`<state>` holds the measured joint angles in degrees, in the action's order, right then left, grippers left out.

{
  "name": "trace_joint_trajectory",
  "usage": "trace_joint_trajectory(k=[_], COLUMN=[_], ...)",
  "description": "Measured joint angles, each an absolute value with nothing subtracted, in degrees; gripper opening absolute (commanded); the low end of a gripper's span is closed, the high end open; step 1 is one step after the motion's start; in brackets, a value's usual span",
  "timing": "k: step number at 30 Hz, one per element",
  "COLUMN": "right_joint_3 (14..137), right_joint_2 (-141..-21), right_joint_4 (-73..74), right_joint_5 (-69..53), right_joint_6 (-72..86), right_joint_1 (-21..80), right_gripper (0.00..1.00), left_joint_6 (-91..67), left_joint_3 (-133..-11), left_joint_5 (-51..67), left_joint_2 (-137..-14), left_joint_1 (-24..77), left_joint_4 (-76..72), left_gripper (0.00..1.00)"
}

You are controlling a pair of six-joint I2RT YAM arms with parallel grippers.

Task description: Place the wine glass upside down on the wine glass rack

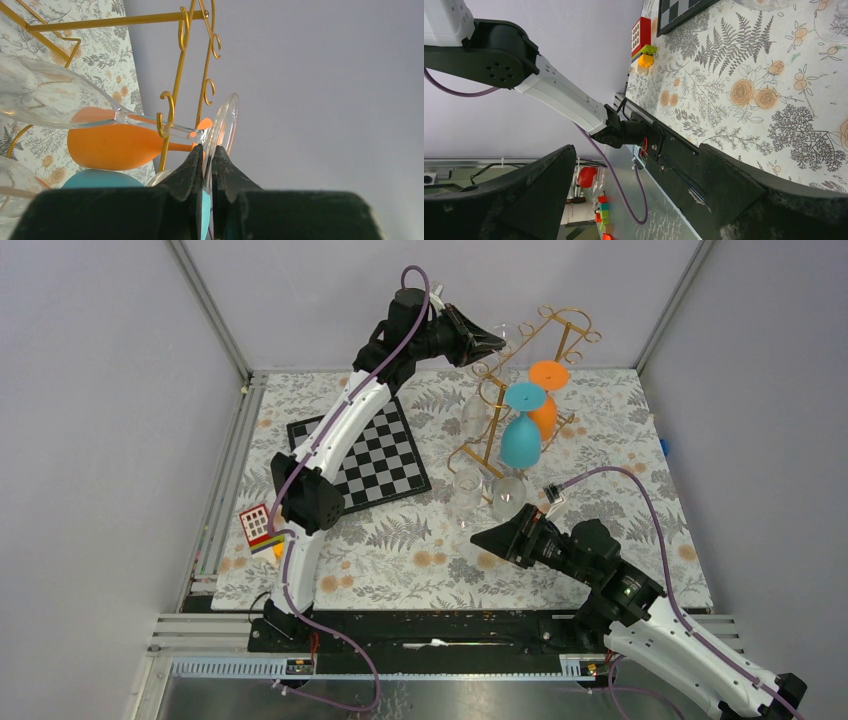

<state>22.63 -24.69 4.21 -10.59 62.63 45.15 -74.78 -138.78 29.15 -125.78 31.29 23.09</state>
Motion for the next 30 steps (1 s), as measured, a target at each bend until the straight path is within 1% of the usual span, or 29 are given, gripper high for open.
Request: trace_joint_trajectory(k=[6, 9, 19, 21, 27, 30], right_joint_3=[22.63, 22.63, 22.63, 22.63, 22.63, 22.63], right_joint_2=[-24.38, -24.34, -24.32, -24.32, -24.32, -24.32], right_joint_4=[4.69, 4.71, 4.84, 4.84, 4.84, 4.84], right_joint_5=[-10.59, -10.59, -10.57, -10.59, -10.57, -10.57], right_joint_6=[62.63, 62.63, 62.61, 62.61, 62.61, 62.59], right_joint_1=[45.15, 45.15, 45.15, 45.15, 45.15, 45.15], right_gripper=[1.00, 1.00, 1.00, 1.00, 1.00, 1.00], left_joint_6=[-74.89, -74.91, -75.22, -75.29, -75.35, -75.35], left_joint_3=[-138.78, -138.78, -138.76, -138.78, -138.78, -138.78], left_joint_5=[28.95, 28.93, 28.88, 28.86, 28.88, 28.91], left_joint_2=[-125.78, -125.78, -125.78, -125.78, -125.78, -125.78], left_joint_1=[31.29, 31.29, 31.31, 31.31, 31.31, 31.31], left_joint_4=[23.22, 23.62, 23.92, 23.92, 23.92, 23.90], left_gripper=[0.13, 0.15, 0.16, 0.18, 0.29, 0.32])
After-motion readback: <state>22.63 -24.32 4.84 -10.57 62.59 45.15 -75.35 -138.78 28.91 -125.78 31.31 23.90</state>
